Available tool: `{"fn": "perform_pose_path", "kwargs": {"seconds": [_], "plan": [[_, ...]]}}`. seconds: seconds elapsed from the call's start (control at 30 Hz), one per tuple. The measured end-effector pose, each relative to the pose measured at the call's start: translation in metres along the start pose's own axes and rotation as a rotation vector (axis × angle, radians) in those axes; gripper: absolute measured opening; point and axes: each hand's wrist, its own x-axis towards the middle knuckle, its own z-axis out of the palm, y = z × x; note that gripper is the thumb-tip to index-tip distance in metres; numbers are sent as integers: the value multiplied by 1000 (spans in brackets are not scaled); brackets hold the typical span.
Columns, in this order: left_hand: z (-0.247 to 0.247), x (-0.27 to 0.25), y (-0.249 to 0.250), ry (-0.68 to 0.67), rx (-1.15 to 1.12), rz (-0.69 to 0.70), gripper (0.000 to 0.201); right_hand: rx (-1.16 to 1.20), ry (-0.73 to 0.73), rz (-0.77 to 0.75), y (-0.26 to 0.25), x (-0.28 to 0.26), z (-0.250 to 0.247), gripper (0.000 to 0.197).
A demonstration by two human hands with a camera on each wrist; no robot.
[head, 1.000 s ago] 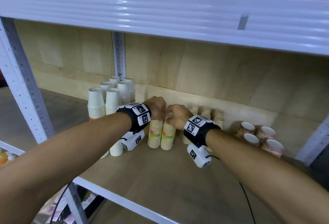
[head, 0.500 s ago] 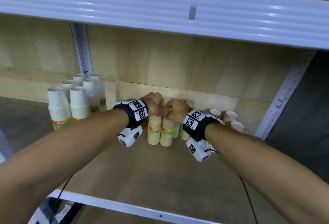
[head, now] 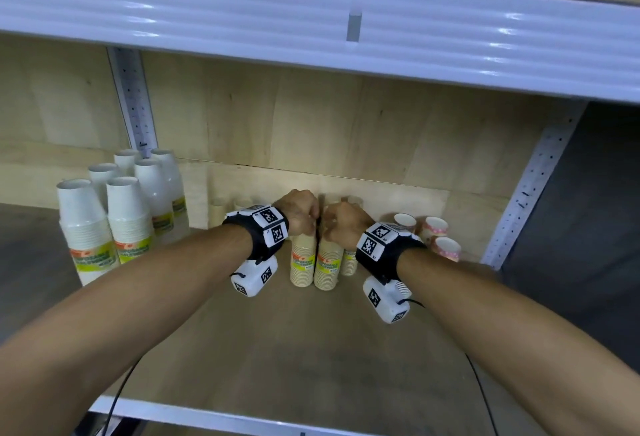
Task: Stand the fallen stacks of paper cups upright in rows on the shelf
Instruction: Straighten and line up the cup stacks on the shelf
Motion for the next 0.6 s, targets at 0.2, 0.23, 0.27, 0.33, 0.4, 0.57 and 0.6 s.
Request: {"fn": "perform_pose_path", "kwargs": {"seconds": [0.2, 0.23, 0.27, 0.33, 0.4, 0.57, 0.6], "plan": [[4, 6, -1, 1, -13, 2, 23, 28, -9, -9, 7, 8, 6, 8], [4, 7, -1, -3, -13, 4, 22, 28, -11, -12, 7, 9, 5, 6], [4, 8, -1, -4, -12, 9, 22, 27, -16, -13, 6, 10, 5, 5], [4, 9, -2, -7, -13, 17, 22, 25, -24, -20, 4, 9, 2, 4], [2, 10, -4, -11, -21, 20, 23, 31, -27, -15, 1, 5, -3, 5], [-12, 10, -5, 17, -43, 42, 22, 58, 17, -6, -8, -4, -26, 26], [-17, 10, -5, 37, -45, 41, 23, 46, 37, -7, -11, -3, -31, 27]]}}
